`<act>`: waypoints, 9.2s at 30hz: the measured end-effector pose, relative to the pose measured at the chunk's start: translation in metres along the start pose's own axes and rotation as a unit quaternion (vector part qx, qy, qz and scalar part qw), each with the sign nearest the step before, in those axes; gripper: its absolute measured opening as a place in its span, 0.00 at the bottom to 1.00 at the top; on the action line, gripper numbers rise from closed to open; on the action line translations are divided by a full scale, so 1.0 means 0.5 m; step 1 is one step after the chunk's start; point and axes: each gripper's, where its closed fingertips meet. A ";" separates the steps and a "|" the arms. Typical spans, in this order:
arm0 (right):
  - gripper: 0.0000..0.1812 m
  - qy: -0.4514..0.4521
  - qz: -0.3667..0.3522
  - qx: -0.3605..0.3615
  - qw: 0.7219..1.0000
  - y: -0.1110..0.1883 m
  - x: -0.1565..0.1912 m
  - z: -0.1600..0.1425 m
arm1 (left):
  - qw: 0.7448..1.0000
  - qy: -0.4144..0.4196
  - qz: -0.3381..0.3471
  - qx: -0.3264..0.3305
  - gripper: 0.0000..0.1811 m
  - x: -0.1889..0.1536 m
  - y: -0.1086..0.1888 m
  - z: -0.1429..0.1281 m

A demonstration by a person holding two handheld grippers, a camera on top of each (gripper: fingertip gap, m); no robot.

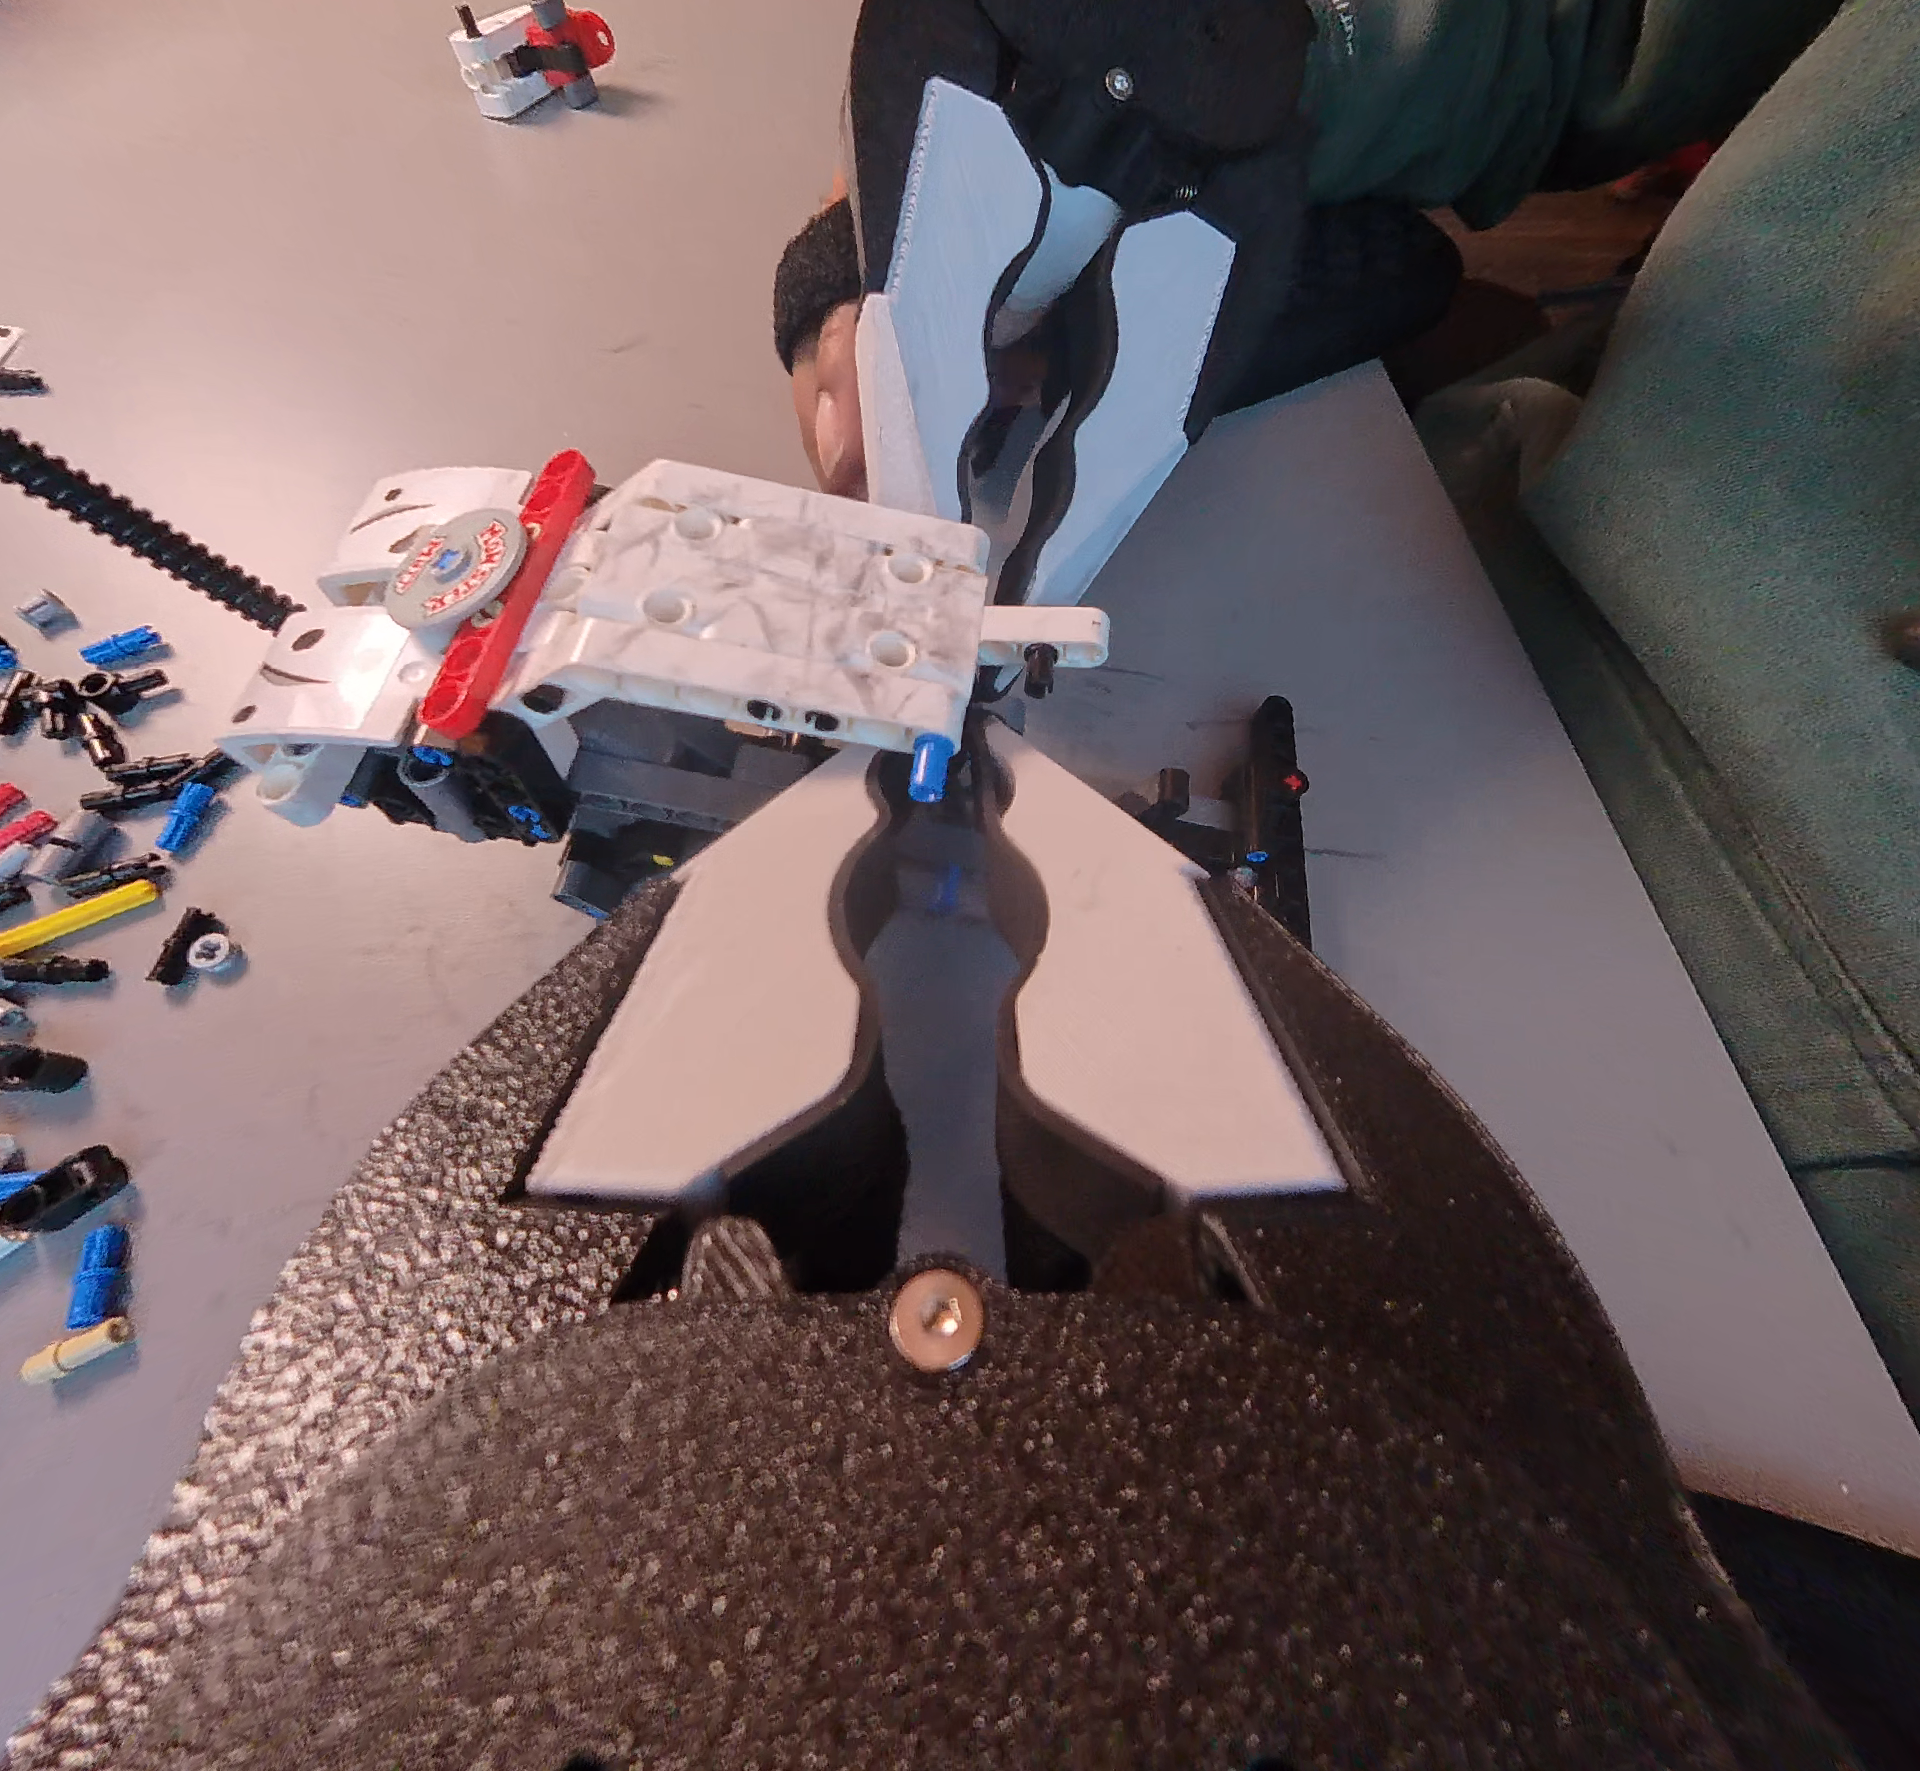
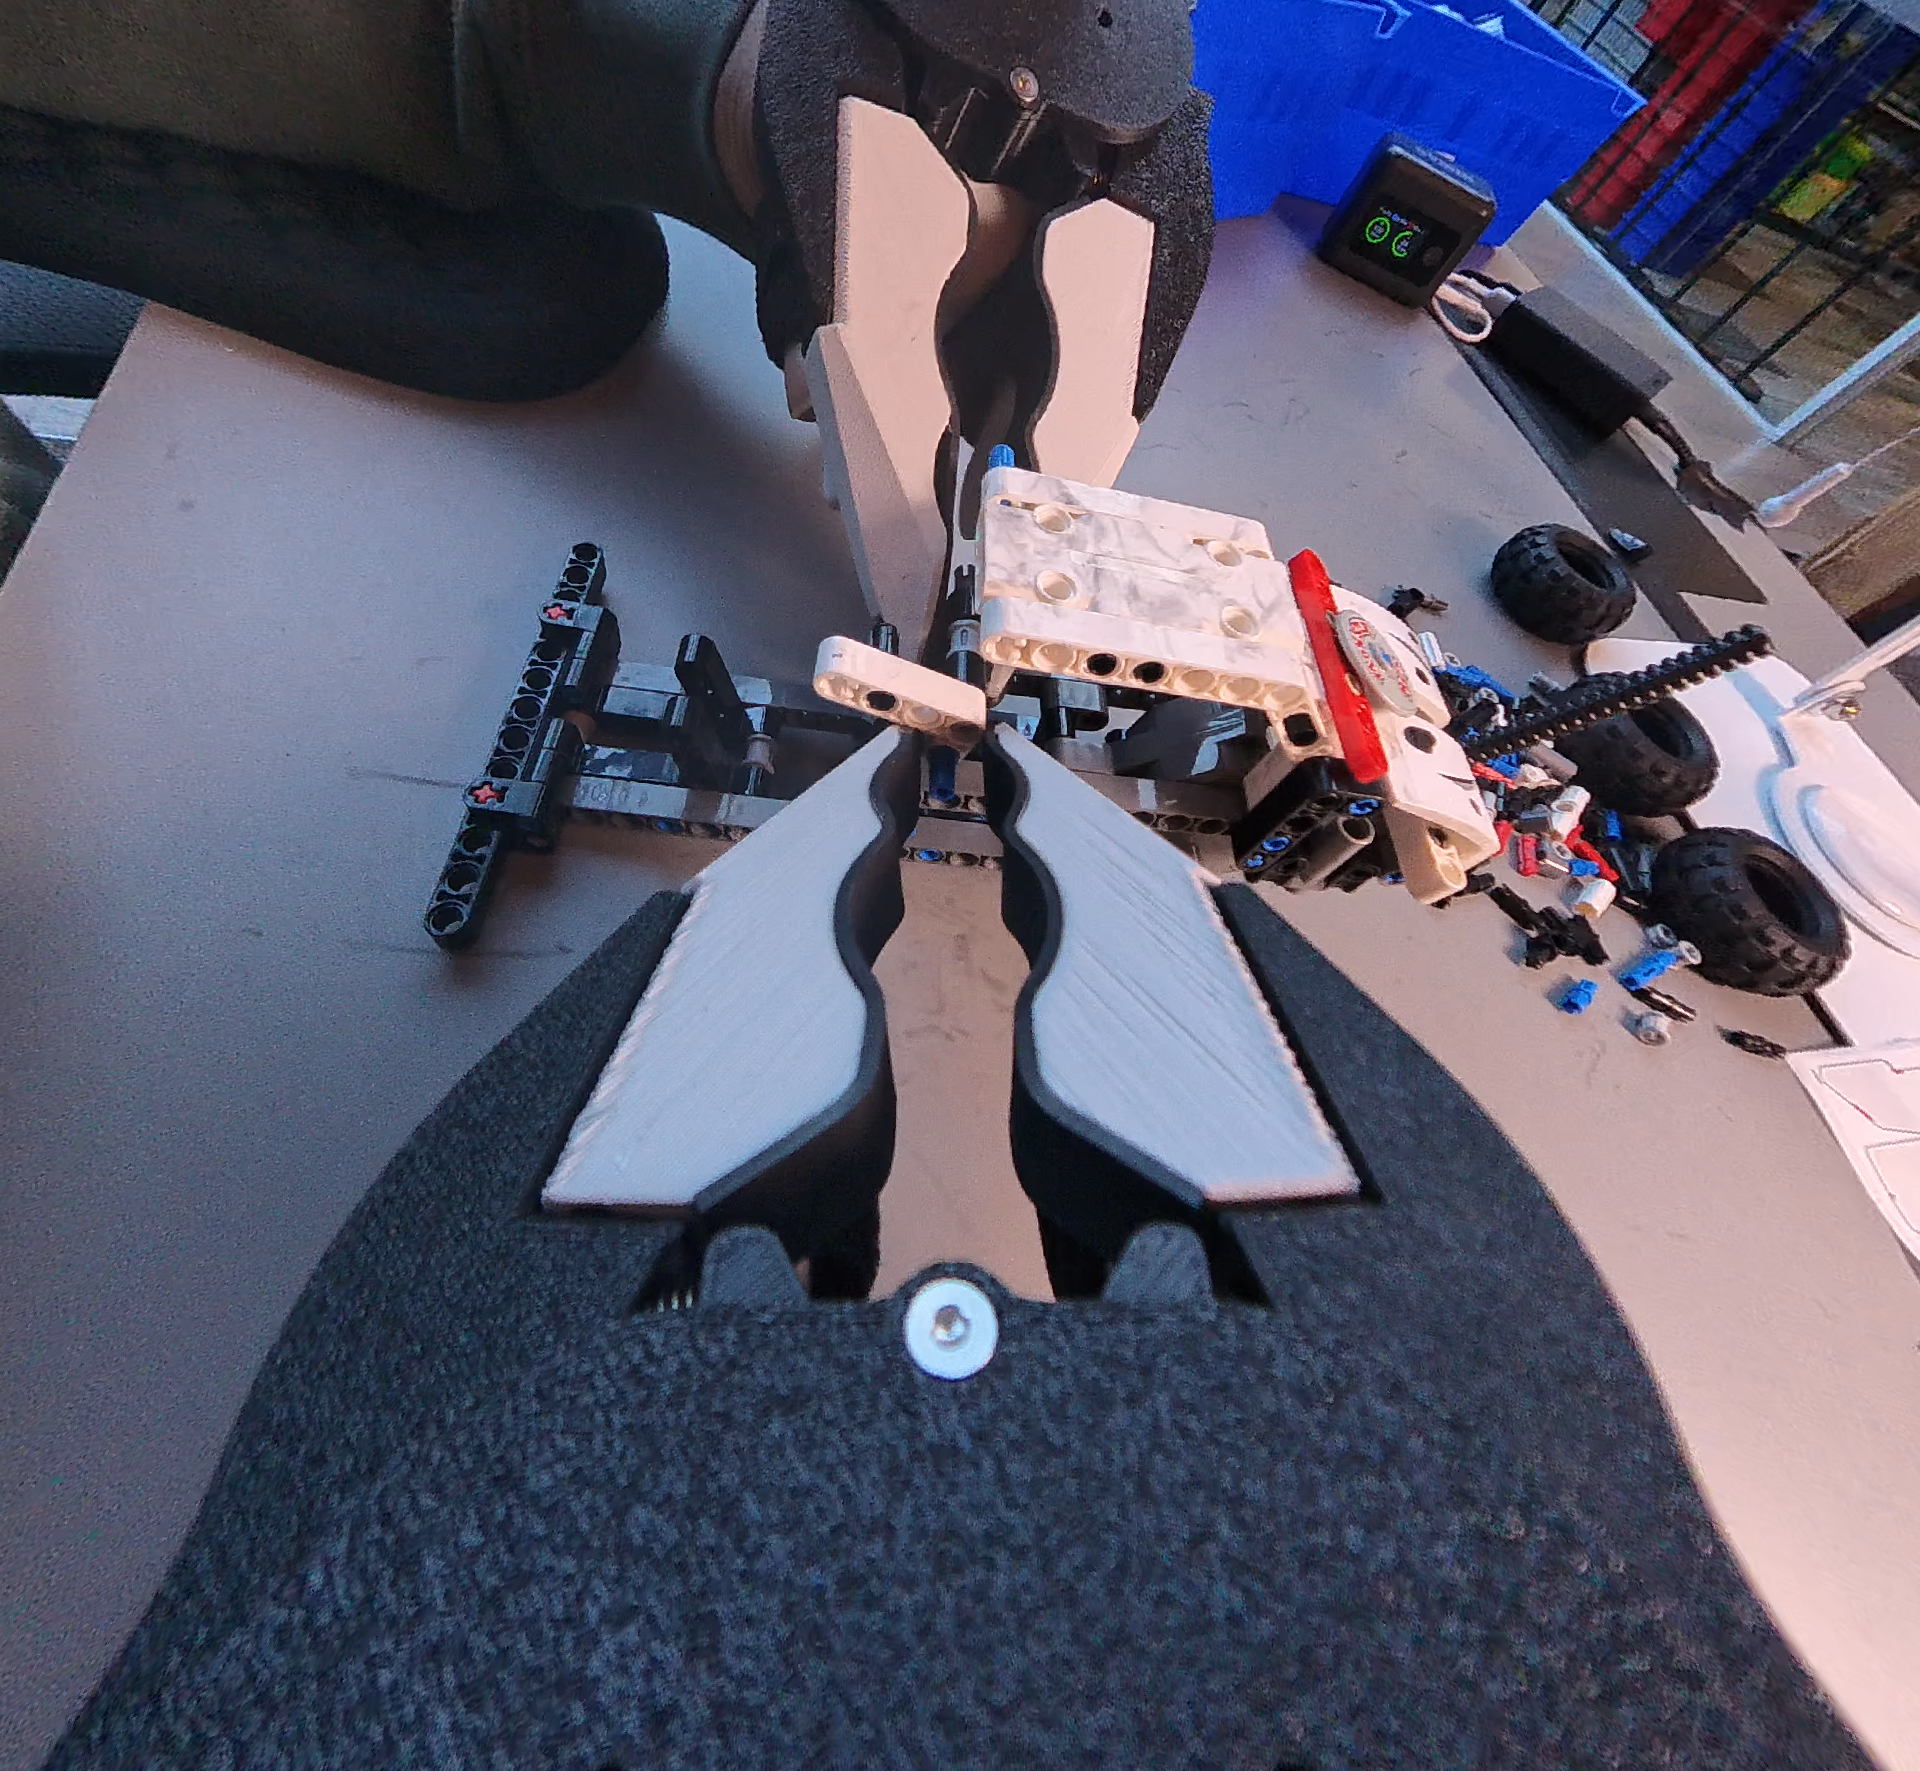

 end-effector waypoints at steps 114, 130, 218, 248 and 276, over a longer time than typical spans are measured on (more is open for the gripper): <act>0.23 -0.011 -0.334 -0.150 0.931 0.194 -0.440 0.204 | 0.826 0.070 0.497 -0.257 0.42 0.402 0.352 0.192; 0.09 -0.114 -0.447 -0.001 0.887 0.133 -0.802 0.003 | 0.802 0.105 0.533 -0.248 0.35 0.617 0.317 0.226; 0.10 -0.185 -0.450 -0.068 0.871 0.414 -0.401 -0.153 | 0.856 0.045 0.470 -0.211 0.00 0.633 0.121 0.374; 0.10 -0.186 -0.419 -0.056 0.887 0.359 -0.404 -0.159 | 0.841 0.072 0.497 -0.199 0.00 0.680 0.165 0.344; 0.10 0.010 -0.493 -0.066 0.867 0.112 -0.743 0.092 | 0.877 -0.052 0.427 -0.216 0.09 0.561 0.132 0.441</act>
Point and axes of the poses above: each gripper's, where its closed fingertips meet, y back along the fingers, z out of its top, x = y × z across the jaws, and after that the axes turned 3 degrees about z, right-handed
